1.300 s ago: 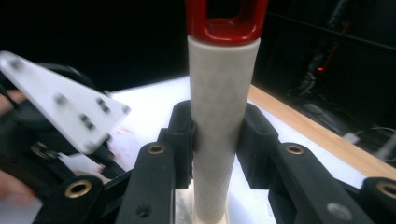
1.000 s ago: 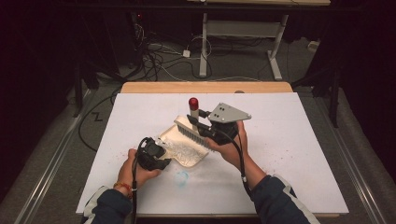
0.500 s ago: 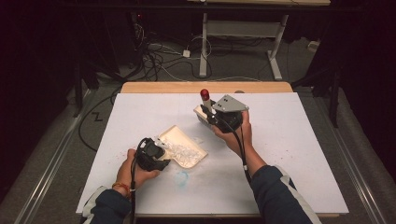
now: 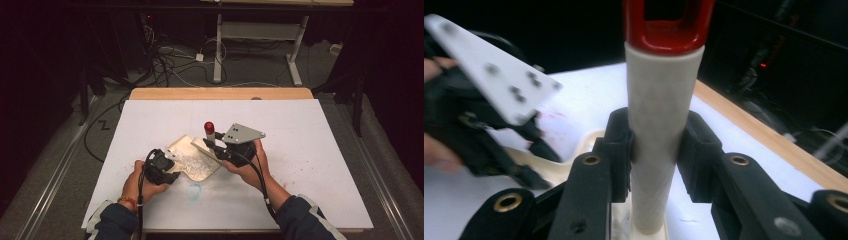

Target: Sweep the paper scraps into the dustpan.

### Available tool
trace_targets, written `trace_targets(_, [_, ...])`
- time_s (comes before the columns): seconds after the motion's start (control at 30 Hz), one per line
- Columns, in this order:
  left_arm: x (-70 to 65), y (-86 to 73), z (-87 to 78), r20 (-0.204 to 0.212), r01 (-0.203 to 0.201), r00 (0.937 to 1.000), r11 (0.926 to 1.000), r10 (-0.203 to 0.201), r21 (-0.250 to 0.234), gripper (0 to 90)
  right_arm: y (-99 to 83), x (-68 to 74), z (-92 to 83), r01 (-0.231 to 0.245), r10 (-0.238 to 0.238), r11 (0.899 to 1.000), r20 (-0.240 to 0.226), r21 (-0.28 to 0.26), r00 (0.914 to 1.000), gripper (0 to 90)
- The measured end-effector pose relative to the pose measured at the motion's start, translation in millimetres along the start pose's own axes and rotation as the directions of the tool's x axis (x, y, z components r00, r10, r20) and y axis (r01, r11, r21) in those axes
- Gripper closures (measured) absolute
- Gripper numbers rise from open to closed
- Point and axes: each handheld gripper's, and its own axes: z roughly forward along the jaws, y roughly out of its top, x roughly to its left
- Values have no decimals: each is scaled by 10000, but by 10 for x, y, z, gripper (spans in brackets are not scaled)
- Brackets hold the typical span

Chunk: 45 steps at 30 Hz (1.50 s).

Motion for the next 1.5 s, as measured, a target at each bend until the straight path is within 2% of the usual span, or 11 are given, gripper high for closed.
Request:
trace_targets(0.07, [-4,-14,-4,58,-79,10000,10000,79,7,631,67,38,-55,307,-308,9994,-24,-143,9995,702])
trace_targets(0.17, [-4,-38,-14,127,-130,9998,9999,129,7,632,146,38,-145,428,-429,9985,-21,-346,9991,702])
trace_targets(0.4, [3,-98,-32,318,-131,9994,9999,131,1,632,211,-74,-399,230,-201,9980,493,-583,9986,701])
trace_targets(0.7, [-17,-149,-70,334,-278,9991,9995,272,149,632,-29,-248,-615,30,-88,9995,1912,303,9815,701])
trace_targets(0.9, [-41,-142,-77,348,-457,9984,9986,448,251,632,-184,-320,-644,-159,-107,9935,2318,1126,9727,701])
trace_targets(0.97, [-56,-130,-73,396,-553,9977,9981,543,268,632,-214,-303,-628,-114,-185,9916,2287,1286,9733,701])
trace_targets(1.1, [-90,-114,-65,262,-676,9974,9971,667,352,631,-229,-206,-580,-199,-24,9922,1785,1230,9839,701])
trace_targets(1.13, [-92,-114,-68,257,-678,9974,9970,669,364,631,-224,-163,-562,-81,-141,9918,1718,1279,9850,700])
trace_targets(1.3, [-113,-117,-69,282,-710,9971,9968,700,370,631,-188,53,-486,300,-614,9866,1943,1605,9790,699])
trace_targets(1.4, [-121,-120,-71,269,-737,9970,9966,727,374,630,-161,137,-481,274,-535,9868,1619,1598,9854,698])
trace_targets(1.5, [-113,-123,-69,319,-708,9971,9969,697,350,630,-118,218,-477,207,-353,9899,1020,1405,9942,699])
